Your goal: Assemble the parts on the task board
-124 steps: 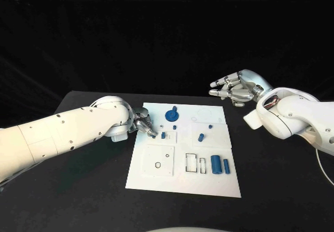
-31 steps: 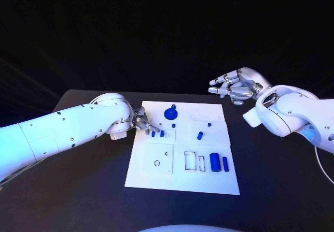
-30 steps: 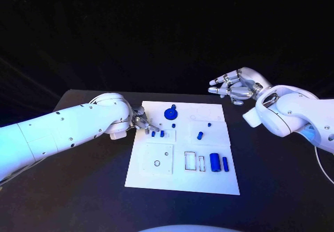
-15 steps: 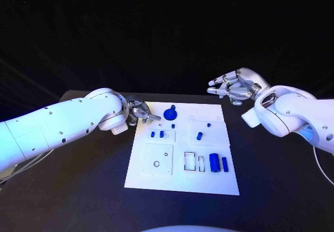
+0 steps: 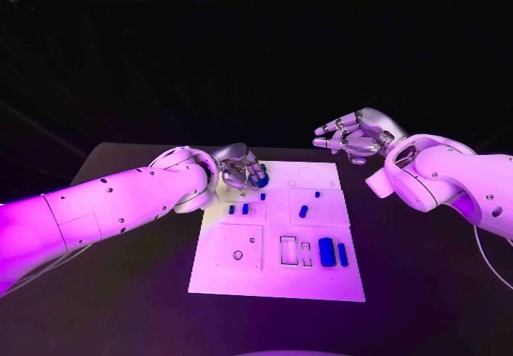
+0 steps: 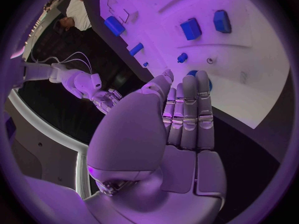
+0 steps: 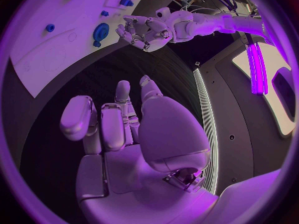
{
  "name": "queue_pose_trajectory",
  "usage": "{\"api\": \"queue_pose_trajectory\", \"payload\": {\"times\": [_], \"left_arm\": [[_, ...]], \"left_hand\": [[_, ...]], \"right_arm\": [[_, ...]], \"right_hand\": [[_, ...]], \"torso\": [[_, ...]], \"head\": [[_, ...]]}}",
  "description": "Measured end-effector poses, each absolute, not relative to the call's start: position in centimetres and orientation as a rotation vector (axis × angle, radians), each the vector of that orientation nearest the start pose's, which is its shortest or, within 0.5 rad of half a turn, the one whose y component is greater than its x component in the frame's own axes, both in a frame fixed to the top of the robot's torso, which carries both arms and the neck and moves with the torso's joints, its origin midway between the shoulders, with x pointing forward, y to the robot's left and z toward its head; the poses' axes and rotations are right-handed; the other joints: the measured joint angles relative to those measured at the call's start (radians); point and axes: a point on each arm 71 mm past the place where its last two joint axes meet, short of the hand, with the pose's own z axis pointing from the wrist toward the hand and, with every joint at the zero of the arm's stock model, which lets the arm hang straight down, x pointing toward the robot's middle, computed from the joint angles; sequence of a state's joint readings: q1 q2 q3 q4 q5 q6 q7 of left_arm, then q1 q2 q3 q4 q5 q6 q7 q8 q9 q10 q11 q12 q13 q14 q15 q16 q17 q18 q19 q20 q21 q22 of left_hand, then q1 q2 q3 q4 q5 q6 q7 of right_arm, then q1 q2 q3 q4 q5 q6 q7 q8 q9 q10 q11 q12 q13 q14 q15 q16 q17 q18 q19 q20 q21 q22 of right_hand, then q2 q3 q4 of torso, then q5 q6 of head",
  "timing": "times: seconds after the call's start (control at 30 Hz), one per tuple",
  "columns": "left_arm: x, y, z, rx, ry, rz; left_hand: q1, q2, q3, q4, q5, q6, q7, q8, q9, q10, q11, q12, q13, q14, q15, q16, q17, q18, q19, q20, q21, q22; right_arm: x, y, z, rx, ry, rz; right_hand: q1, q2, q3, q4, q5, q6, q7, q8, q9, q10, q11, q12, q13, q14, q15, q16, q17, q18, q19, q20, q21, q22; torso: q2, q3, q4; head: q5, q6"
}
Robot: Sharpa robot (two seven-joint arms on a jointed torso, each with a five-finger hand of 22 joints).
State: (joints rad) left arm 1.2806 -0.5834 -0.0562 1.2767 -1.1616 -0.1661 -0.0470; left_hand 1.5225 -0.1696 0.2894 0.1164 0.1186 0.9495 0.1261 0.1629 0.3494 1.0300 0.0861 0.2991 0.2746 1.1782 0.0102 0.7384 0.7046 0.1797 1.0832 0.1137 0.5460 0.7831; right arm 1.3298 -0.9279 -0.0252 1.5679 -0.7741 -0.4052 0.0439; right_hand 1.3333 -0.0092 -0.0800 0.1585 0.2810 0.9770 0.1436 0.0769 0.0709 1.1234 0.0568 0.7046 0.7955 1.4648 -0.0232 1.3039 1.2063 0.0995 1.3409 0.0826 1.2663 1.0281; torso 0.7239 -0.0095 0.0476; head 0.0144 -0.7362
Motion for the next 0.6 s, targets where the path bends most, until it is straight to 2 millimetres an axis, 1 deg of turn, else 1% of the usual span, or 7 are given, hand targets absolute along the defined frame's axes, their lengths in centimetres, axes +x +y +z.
{"api": "queue_pose_trajectory", "payload": {"times": [0.13,0.3,0.37,0.43,0.5,0.57,0.6], "left_arm": [[53.3,12.6,-17.5,0.127,1.770,-0.816],[53.3,11.8,-17.9,0.218,1.746,-0.773],[53.3,11.5,-17.9,0.244,1.744,-0.760],[53.3,11.2,-18.0,0.268,1.746,-0.744],[53.3,11.0,-18.1,0.286,1.750,-0.731],[53.3,10.8,-18.2,0.298,1.754,-0.720],[53.3,10.7,-18.2,0.304,1.757,-0.713]], "left_hand": [[-0.013,-0.013,0.013,-0.008,0.000,0.038,-0.001,-0.026,-0.042,0.041,-0.008,-0.039,-0.061,0.067,-0.008,0.056,0.008,0.000,0.050,-0.008,0.020,0.008],[-0.036,-0.024,0.022,-0.008,0.000,0.071,-0.001,-0.042,-0.071,0.060,-0.009,-0.073,-0.106,0.163,-0.013,0.251,0.169,0.000,0.106,-0.013,0.048,0.027],[-0.050,-0.025,0.024,-0.008,0.000,0.100,0.000,-0.042,-0.078,0.085,-0.015,-0.084,-0.119,0.223,-0.017,0.366,0.280,0.000,0.168,-0.017,0.140,0.095],[-0.058,-0.028,0.030,-0.002,-0.004,0.116,-0.003,-0.042,-0.086,0.109,-0.018,-0.098,-0.131,0.274,-0.023,0.475,0.391,-0.031,0.246,-0.023,0.282,0.201],[-0.065,-0.028,0.030,-0.002,-0.007,0.121,-0.005,-0.051,-0.096,0.124,-0.023,-0.117,-0.143,0.284,-0.029,0.521,0.435,-0.035,0.290,-0.028,0.368,0.267],[-0.066,-0.027,0.030,-0.002,-0.007,0.125,-0.004,-0.051,-0.099,0.130,-0.022,-0.124,-0.147,0.284,-0.029,0.530,0.442,-0.035,0.302,-0.030,0.391,0.286],[-0.070,-0.030,0.030,-0.002,-0.007,0.128,-0.005,-0.057,-0.102,0.131,-0.023,-0.131,-0.150,0.284,-0.029,0.534,0.444,-0.048,0.311,-0.031,0.411,0.302]], "right_arm": [[50.0,-23.5,-11.1,0.433,1.538,1.010],[50.0,-23.5,-11.1,0.433,1.540,1.011],[50.0,-23.4,-11.2,0.432,1.540,1.012],[50.0,-23.4,-11.2,0.432,1.541,1.013],[50.0,-23.4,-11.2,0.432,1.541,1.013],[50.0,-23.3,-11.2,0.432,1.541,1.013],[50.0,-23.3,-11.2,0.432,1.541,1.013]], "right_hand": [[0.000,0.000,0.000,0.000,0.006,0.000,0.000,0.000,0.000,0.000,0.000,0.000,0.000,0.000,0.000,0.000,0.002,0.000,0.000,0.000,0.000,0.000],[0.000,0.000,0.000,0.000,0.006,0.000,0.000,0.000,0.000,0.000,0.000,0.000,0.000,0.000,0.000,0.000,0.002,0.000,0.000,0.000,0.000,0.000],[0.000,0.000,0.000,0.000,0.006,0.000,0.000,0.000,0.000,0.000,0.000,0.000,0.000,0.000,0.000,0.000,0.002,0.000,0.000,0.000,0.000,0.000],[0.000,0.000,0.000,0.000,0.006,0.000,0.000,0.000,0.000,0.000,0.000,0.000,0.000,0.000,0.000,0.000,0.002,0.000,0.000,0.000,0.000,0.001],[0.000,0.000,0.000,0.000,0.006,0.000,0.000,0.000,0.000,0.000,0.000,0.000,0.000,0.000,0.000,0.000,0.002,0.000,0.000,0.000,0.000,0.001],[0.000,0.000,0.000,0.000,0.006,0.000,0.000,0.000,0.000,0.000,0.000,0.000,0.000,0.000,0.000,0.000,0.002,0.000,0.000,0.000,0.000,0.001],[0.000,0.000,0.000,0.000,0.006,0.000,0.000,0.000,0.000,0.000,0.000,0.000,0.000,0.000,0.000,0.000,0.002,0.000,0.000,0.000,0.000,0.001]], "torso": [[0.000,0.0007,-0.0003],[0.000,0.0007,0.0007],[0.000,0.0008,0.0009],[0.000,0.0011,0.0009],[0.000,0.0012,0.0009],[-0.001,0.0012,0.0009],[-0.001,0.0011,0.0009]], "head": [[-0.003,0.002],[-0.007,0.002],[-0.007,0.002],[-0.007,0.002],[-0.007,0.001],[-0.007,0.001],[-0.007,0.000]]}}
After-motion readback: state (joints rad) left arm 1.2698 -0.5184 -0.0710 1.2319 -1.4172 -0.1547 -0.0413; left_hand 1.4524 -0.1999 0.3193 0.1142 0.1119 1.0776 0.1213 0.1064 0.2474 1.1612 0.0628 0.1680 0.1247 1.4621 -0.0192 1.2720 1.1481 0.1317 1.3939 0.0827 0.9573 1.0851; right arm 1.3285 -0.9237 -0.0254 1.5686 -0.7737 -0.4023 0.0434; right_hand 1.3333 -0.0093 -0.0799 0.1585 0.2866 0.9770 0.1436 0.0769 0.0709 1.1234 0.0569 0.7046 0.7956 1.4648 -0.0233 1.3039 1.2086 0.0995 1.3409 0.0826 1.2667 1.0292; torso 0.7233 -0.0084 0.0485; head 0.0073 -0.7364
